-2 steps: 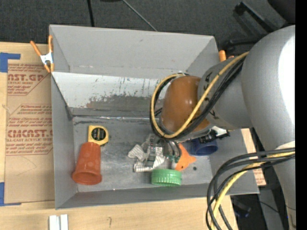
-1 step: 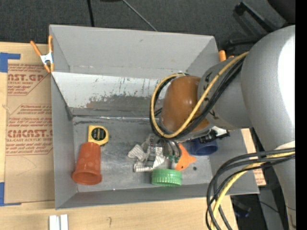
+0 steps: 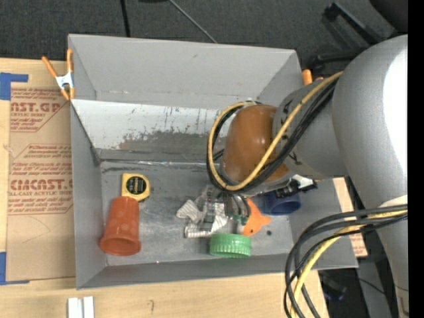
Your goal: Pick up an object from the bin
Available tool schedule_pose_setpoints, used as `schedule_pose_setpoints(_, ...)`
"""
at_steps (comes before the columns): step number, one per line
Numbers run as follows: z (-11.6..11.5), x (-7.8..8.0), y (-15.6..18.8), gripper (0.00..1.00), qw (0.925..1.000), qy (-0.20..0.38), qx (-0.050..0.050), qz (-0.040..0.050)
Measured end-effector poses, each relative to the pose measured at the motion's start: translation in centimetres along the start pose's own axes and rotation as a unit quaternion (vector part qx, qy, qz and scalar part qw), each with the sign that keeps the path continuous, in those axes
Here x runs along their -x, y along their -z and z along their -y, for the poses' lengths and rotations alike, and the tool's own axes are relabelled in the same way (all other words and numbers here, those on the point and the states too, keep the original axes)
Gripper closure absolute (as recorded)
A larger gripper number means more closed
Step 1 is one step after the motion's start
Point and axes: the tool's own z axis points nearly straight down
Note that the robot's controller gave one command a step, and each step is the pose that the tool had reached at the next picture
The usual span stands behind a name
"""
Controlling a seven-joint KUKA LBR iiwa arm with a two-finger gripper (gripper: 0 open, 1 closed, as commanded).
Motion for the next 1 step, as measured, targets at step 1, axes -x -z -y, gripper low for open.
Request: schedule_pose_setpoints(1,0.00,0.00,0.00,1.00,1.0000,0.000,0.000,0.0000)
